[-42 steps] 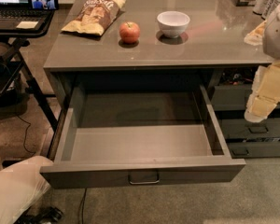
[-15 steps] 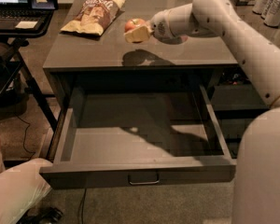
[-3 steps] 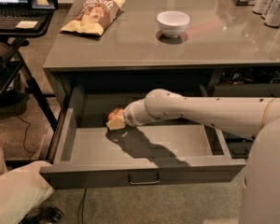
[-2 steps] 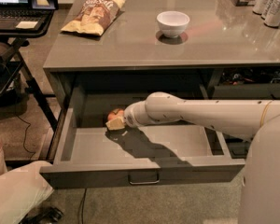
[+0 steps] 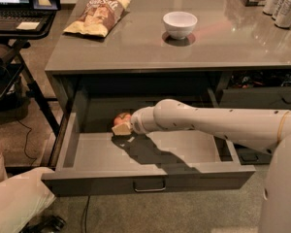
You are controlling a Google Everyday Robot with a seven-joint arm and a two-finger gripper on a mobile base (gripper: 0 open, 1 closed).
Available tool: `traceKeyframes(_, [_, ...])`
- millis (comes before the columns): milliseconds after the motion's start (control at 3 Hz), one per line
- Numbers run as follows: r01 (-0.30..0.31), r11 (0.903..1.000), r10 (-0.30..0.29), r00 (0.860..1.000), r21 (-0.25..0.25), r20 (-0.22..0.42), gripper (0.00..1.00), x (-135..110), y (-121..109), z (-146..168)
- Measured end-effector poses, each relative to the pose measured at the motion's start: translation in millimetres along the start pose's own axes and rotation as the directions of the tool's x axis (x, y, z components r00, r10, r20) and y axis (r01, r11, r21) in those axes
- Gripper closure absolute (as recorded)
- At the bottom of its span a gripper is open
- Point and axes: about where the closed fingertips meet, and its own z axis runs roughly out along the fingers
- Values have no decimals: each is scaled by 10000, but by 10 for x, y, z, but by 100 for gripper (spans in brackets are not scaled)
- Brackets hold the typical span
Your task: Place apple into top drawer
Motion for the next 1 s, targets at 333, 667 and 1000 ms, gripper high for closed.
traceKeyframes(333, [-22,10000,21,9982,18,595,11,-26,-11,-67])
traceKeyframes(667, [-32,10000,43,9906,-85,1364,0,-108,-15,-192])
traceKeyframes(1000, [-32,10000,43,9906,-86,1365,0,-108,-15,-192])
